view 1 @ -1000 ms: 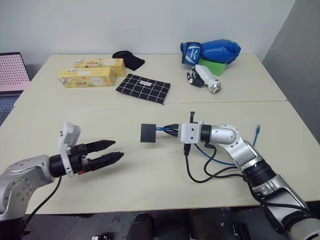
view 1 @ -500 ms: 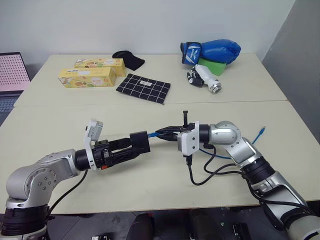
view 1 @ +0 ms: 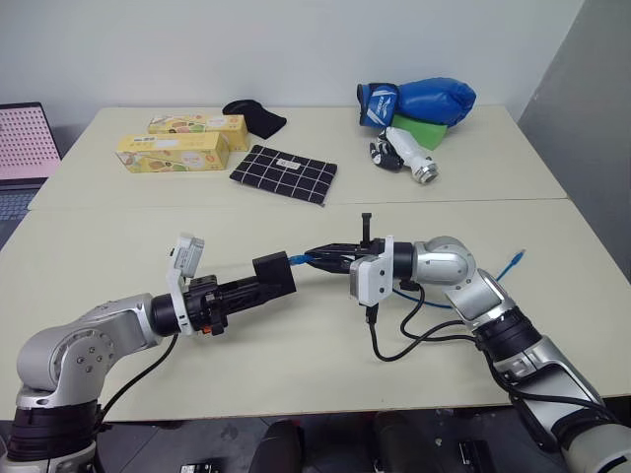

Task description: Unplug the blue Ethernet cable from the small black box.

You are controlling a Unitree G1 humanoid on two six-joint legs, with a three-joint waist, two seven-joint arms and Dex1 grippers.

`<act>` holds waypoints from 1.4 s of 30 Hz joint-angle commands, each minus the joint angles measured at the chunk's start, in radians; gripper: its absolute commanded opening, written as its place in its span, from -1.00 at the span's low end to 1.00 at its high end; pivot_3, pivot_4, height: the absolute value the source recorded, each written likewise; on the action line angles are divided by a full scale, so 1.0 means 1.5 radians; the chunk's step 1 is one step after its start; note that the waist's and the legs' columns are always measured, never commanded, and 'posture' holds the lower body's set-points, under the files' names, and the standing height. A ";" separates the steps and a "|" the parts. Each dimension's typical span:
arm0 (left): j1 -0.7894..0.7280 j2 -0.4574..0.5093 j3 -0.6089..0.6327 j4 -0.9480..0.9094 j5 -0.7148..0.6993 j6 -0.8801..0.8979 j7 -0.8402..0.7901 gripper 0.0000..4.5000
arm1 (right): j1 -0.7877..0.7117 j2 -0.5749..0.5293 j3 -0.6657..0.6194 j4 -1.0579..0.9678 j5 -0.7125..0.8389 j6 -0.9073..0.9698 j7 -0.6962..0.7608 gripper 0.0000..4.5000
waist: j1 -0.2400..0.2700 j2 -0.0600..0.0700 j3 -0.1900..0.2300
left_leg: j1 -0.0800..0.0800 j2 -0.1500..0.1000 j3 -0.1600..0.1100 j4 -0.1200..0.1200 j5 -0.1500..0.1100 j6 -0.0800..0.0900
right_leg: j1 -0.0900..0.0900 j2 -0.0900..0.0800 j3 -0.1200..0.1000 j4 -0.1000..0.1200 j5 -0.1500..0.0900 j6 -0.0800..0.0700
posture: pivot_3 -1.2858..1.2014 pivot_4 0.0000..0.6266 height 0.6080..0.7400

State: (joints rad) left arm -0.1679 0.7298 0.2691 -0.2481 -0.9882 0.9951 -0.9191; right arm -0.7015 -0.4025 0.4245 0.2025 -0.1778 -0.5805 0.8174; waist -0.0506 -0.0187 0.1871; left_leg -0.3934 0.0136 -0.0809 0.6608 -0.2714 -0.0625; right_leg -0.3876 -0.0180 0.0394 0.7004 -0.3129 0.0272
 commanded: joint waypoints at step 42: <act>-0.036 0.024 -0.139 0.042 0.221 -0.315 -0.235 -0.65 | 0.044 -0.019 -0.093 -0.293 0.544 0.909 0.074 0.30 | 0.011 0.000 0.000 | -0.002 -0.001 0.000 0.000 0.000 0.000 | 0.000 0.001 -0.001 -0.001 0.000 0.000 | 0.03 -0.52 1.00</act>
State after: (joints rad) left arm -0.2241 0.7594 0.0536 -0.1669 -0.6555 0.5368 -1.2590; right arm -0.6106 -0.4319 0.3020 -0.2277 0.6400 0.7919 0.9102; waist -0.0338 -0.0184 0.1873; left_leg -0.3957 0.0123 -0.0815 0.6605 -0.2717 -0.0619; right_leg -0.3883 -0.0167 0.0382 0.6982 -0.3130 0.0272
